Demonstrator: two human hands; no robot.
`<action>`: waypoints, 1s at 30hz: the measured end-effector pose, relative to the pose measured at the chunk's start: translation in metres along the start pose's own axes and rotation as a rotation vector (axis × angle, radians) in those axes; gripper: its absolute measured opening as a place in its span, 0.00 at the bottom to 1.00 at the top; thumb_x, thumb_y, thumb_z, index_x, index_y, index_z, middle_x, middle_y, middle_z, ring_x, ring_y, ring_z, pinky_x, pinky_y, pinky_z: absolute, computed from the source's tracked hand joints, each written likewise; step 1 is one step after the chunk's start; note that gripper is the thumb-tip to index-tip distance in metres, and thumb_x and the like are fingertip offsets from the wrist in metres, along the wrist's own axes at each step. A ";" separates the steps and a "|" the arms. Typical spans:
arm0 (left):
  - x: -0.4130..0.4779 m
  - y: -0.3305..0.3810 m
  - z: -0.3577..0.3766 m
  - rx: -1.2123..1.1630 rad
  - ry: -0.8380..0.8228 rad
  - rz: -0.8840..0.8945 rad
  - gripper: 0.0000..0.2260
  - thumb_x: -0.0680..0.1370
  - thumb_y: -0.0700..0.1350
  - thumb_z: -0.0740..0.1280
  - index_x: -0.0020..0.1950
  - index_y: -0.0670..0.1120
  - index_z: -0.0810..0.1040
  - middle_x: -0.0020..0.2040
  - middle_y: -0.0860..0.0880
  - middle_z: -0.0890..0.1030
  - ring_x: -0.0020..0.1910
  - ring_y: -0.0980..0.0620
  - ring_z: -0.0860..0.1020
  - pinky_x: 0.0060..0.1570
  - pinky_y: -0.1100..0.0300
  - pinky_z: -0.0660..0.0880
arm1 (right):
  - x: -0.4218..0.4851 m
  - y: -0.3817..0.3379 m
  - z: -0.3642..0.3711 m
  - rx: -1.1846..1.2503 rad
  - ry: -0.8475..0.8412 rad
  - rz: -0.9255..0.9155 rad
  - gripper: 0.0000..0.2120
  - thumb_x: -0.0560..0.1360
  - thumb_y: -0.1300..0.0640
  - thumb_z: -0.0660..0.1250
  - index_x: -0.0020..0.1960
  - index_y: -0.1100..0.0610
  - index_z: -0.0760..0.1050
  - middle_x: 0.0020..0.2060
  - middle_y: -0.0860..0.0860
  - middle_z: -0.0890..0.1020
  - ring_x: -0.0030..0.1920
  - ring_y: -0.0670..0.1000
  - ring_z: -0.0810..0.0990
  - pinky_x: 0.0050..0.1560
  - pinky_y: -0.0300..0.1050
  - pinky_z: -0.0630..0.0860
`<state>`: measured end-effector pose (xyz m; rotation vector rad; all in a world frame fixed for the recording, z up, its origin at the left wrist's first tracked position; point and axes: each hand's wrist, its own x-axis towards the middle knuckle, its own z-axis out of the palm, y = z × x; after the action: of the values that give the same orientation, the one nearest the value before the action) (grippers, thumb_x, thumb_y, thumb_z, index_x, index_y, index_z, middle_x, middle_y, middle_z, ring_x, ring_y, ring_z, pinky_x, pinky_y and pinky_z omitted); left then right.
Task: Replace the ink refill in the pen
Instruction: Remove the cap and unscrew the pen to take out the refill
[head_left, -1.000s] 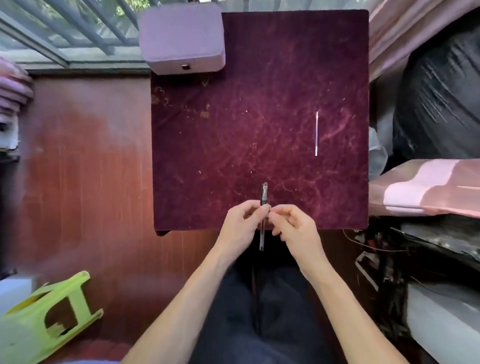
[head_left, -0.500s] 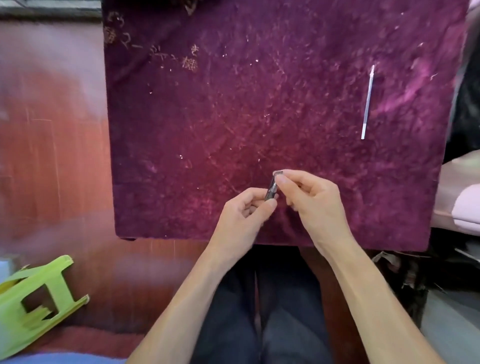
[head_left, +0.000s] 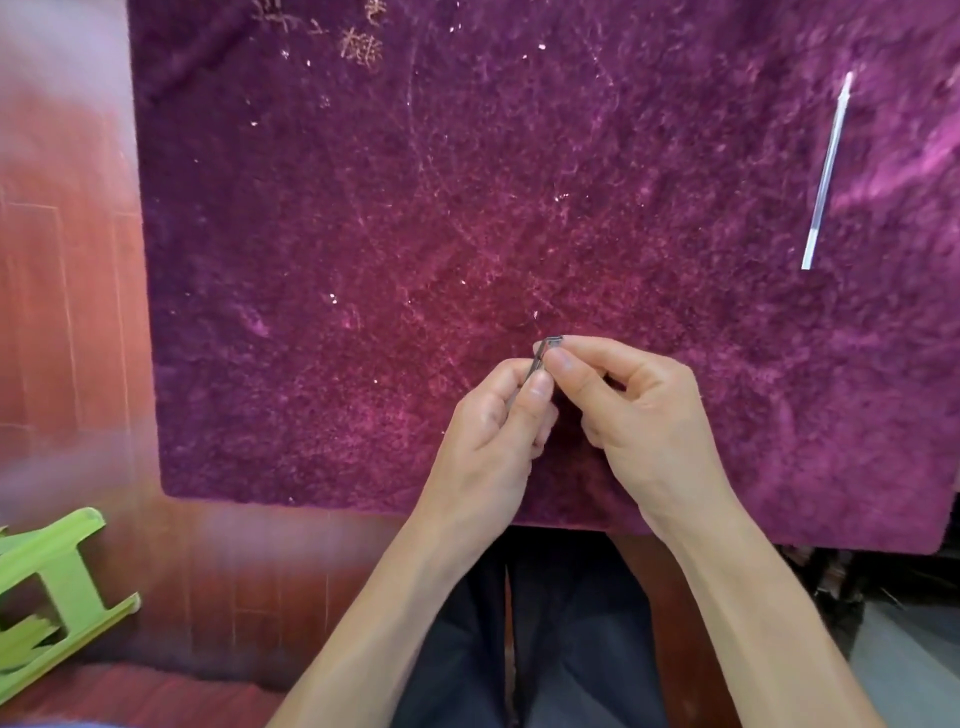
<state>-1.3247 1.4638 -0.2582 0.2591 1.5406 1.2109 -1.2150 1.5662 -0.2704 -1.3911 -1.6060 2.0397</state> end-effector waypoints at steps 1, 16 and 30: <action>0.000 0.000 0.001 -0.011 0.005 0.004 0.14 0.86 0.48 0.58 0.57 0.42 0.79 0.34 0.52 0.69 0.27 0.62 0.65 0.27 0.71 0.65 | 0.001 0.001 0.000 -0.008 -0.004 0.003 0.06 0.82 0.57 0.73 0.55 0.54 0.88 0.33 0.34 0.85 0.31 0.33 0.81 0.32 0.22 0.72; 0.000 0.002 0.010 0.083 0.086 0.075 0.13 0.88 0.43 0.57 0.55 0.38 0.79 0.30 0.64 0.74 0.28 0.64 0.72 0.29 0.73 0.69 | 0.002 0.003 0.005 0.104 0.028 0.028 0.08 0.83 0.60 0.71 0.58 0.61 0.86 0.28 0.35 0.81 0.29 0.34 0.80 0.32 0.24 0.73; 0.011 0.008 0.006 0.006 0.044 0.008 0.10 0.85 0.54 0.62 0.59 0.50 0.78 0.29 0.61 0.70 0.26 0.63 0.66 0.25 0.71 0.65 | 0.024 -0.029 0.001 0.119 0.076 0.082 0.08 0.84 0.54 0.70 0.54 0.54 0.88 0.30 0.46 0.77 0.28 0.45 0.68 0.26 0.34 0.67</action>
<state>-1.3271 1.4780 -0.2578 0.2443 1.5823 1.2256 -1.2393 1.5921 -0.2587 -1.4953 -1.3952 2.0631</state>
